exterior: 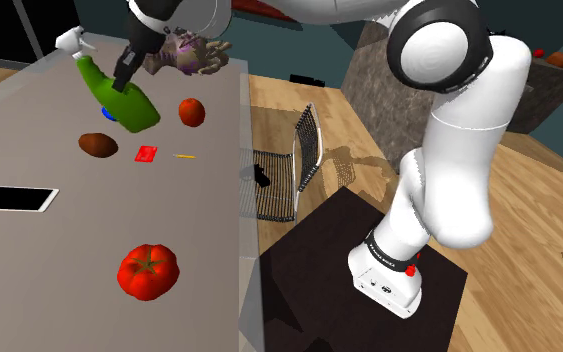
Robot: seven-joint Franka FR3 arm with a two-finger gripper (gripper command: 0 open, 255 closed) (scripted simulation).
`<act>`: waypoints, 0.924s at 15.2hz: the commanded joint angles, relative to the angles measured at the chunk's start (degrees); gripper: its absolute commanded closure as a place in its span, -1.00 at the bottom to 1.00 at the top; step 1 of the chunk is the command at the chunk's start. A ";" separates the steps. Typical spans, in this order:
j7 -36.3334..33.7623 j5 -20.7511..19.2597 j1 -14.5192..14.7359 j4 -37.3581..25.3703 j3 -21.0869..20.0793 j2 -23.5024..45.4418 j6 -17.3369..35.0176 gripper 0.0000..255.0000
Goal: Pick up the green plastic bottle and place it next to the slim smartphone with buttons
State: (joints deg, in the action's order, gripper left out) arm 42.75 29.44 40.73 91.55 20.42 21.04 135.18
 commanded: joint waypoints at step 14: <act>-14.96 -0.52 -1.47 -48.06 -3.39 37.56 -7.51 1.00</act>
State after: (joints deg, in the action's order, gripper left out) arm 29.48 29.29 39.79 49.45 17.13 54.78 129.40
